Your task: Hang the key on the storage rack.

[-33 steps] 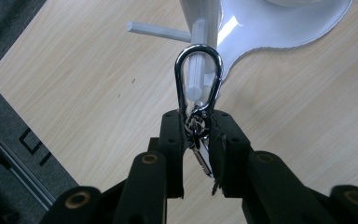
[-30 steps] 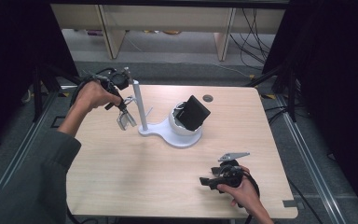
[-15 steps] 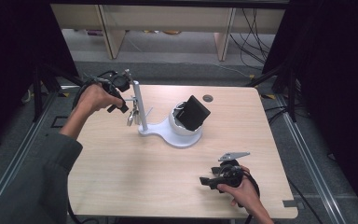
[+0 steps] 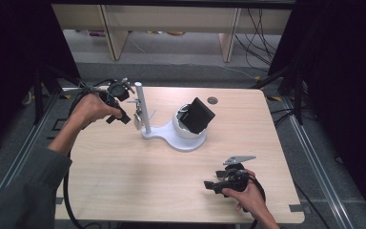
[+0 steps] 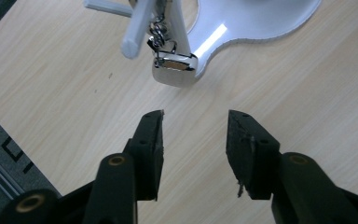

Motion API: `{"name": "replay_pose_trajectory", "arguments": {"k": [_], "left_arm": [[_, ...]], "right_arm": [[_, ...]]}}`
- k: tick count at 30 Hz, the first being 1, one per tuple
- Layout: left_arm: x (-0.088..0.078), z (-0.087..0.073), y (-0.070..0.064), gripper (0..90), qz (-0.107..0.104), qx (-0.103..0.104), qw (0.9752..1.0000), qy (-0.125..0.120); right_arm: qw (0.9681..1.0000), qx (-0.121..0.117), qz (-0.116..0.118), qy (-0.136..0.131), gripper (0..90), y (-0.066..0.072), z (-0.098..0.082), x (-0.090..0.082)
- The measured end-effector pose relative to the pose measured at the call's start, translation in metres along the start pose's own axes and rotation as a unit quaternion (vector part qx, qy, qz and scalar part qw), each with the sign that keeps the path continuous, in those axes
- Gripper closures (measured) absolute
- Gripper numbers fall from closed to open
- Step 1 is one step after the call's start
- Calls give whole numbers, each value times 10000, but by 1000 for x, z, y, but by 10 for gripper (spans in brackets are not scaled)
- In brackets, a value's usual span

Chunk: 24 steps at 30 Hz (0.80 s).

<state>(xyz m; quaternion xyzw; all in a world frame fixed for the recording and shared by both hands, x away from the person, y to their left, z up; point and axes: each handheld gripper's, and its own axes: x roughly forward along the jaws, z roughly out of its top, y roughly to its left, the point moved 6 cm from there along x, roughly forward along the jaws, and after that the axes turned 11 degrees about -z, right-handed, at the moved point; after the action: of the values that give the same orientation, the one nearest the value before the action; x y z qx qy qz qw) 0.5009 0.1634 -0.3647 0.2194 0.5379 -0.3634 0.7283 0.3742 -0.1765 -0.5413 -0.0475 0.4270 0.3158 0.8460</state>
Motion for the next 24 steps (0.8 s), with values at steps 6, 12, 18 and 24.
{"name": "replay_pose_trajectory", "arguments": {"k": [6, 12, 18, 24], "left_arm": [[3, -9, -6, 462, -67, 37, 9999, -140], [8, -18, -11, 416, -130, 3, 9994, -312], [14, -24, -14, 385, -254, -47, 9986, -463], [23, -30, -25, 356, -365, 28, 9974, -617]], "right_arm": [[10000, 82, 32, -14, 266, 1, 0, 0], [10000, -37, -41, -62, 267, -2, 1, 0], [9999, -2, -94, -113, 266, -3, 2, 0], [9999, -11, -88, -100, 266, -4, 2, 0]]}}
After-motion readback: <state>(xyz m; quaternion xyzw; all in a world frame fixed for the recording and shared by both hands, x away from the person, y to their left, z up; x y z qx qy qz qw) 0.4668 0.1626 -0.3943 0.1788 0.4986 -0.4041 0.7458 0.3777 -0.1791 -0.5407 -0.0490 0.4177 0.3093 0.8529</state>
